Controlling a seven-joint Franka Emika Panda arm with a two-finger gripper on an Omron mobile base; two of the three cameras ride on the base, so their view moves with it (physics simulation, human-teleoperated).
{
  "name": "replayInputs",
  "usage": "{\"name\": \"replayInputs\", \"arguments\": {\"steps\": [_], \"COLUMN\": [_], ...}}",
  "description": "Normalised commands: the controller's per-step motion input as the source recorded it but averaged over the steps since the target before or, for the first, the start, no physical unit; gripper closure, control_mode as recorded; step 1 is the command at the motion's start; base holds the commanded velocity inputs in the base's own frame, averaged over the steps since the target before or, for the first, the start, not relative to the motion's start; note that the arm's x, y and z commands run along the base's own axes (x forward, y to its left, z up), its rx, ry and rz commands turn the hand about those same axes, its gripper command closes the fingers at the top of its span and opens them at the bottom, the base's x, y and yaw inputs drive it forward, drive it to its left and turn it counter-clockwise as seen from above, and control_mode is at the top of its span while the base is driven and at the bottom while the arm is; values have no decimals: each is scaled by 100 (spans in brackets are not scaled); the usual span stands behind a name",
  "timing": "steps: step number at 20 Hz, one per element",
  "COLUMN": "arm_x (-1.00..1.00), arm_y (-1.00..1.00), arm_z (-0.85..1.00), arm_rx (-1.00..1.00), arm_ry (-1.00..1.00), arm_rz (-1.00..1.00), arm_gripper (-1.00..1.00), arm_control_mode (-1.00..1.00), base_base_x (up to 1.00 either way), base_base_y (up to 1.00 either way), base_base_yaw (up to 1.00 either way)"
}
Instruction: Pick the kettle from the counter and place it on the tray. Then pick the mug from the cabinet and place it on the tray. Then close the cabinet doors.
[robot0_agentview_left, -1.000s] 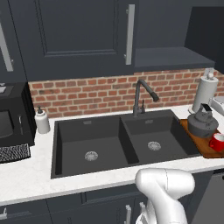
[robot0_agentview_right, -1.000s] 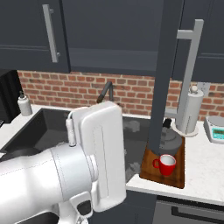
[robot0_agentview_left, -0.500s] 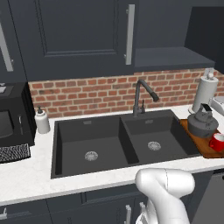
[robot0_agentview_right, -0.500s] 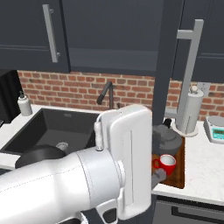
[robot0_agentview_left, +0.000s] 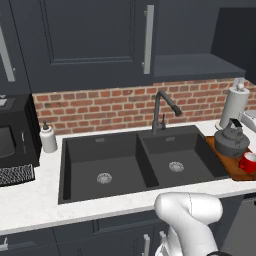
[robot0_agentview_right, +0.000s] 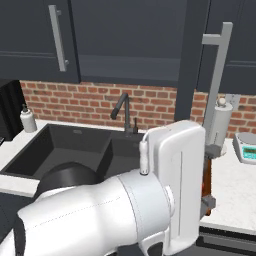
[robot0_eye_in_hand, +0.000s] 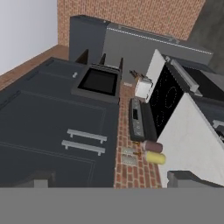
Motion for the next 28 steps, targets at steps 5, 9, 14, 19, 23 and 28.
{"name": "replayInputs", "arguments": {"steps": [5, 9, 14, 19, 23, 28], "arm_x": [20, 29, 28, 22, 21, 28], "arm_y": [-23, -18, -16, -10, -3, 0], "arm_z": [0, 0, 0, -1, -6, -1], "arm_rx": [0, 0, 0, 2, 2, 1], "arm_ry": [2, 9, 7, 5, 1, 0], "arm_rz": [0, 0, 1, 4, 6, 8], "arm_gripper": [-100, -100, -100, -100, -100, -100], "arm_control_mode": [-100, -100, -100, -100, -100, -100], "base_base_x": [0, 0, 0, 0, 0, 0], "base_base_y": [0, 0, 0, 0, 0, 0], "base_base_yaw": [0, 0, 0, 0, 0, 0]}}
